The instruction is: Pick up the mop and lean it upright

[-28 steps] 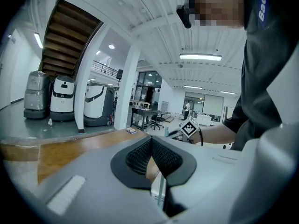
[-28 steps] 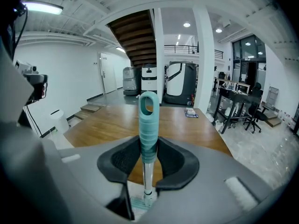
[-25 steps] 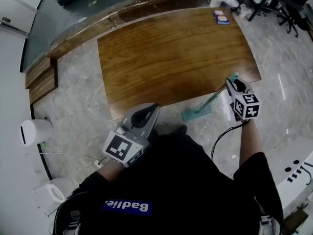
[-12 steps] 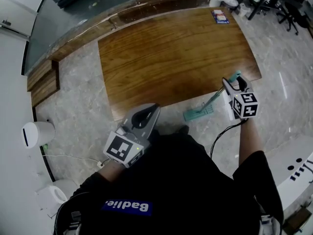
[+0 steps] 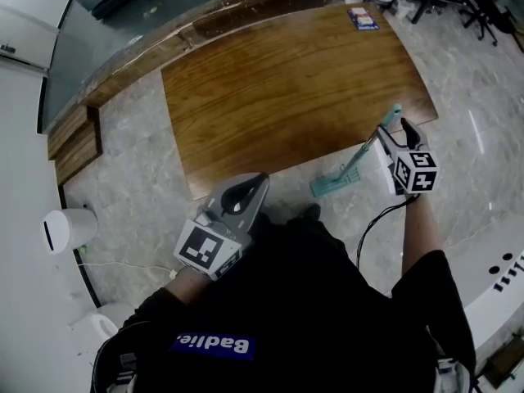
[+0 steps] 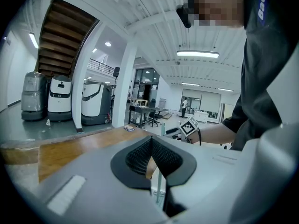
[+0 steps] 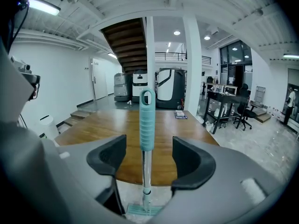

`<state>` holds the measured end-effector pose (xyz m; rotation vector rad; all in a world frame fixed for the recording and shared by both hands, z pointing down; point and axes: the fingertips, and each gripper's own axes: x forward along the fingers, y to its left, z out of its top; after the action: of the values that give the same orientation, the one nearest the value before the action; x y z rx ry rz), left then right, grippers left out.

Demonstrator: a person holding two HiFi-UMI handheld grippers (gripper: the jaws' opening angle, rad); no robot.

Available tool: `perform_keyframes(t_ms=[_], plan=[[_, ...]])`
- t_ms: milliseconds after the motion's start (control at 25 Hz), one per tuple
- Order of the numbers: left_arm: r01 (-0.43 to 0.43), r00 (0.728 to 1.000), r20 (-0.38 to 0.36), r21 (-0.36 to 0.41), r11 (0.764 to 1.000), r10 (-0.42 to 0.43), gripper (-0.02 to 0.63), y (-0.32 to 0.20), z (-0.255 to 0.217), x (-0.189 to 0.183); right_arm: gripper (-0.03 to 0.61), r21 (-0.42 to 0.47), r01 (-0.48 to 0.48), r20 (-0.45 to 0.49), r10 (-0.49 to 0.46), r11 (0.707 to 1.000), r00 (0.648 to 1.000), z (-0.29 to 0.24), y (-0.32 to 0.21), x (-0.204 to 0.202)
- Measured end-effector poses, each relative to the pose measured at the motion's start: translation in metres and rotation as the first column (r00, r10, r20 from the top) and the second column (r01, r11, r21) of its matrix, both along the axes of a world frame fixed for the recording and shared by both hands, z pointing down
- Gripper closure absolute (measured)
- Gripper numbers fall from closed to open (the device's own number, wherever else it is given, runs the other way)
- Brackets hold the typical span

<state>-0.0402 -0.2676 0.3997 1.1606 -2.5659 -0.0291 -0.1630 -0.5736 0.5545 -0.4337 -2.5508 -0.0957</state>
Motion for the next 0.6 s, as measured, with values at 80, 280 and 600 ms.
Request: perform_keyframes(t_ms=[80, 280, 600], plan=[[-0.006, 1.0, -0.001, 0.001, 1.0, 0.006, 0.595, -0.002, 0.0, 0.002, 0.262, -0.009, -0.01, 0.009, 0.01, 1.0, 1.0, -0.002, -0.001, 0.006], [-0.042, 0.999, -0.001, 0.013, 0.999, 0.042, 0.595, -0.005, 0.001, 0.008, 0.262, -0.015, -0.032, 0.034, 0.032, 0.999, 0.999, -0.011, 0.001, 0.02], [-0.18, 0.984, 0.029, 0.059, 0.982, 0.178, 0.595, 0.011, -0.005, 0.015, 0.268, 0.015, -0.128, 0.062, 0.127, 0.992, 0.99, -0.035, 0.015, 0.063]])
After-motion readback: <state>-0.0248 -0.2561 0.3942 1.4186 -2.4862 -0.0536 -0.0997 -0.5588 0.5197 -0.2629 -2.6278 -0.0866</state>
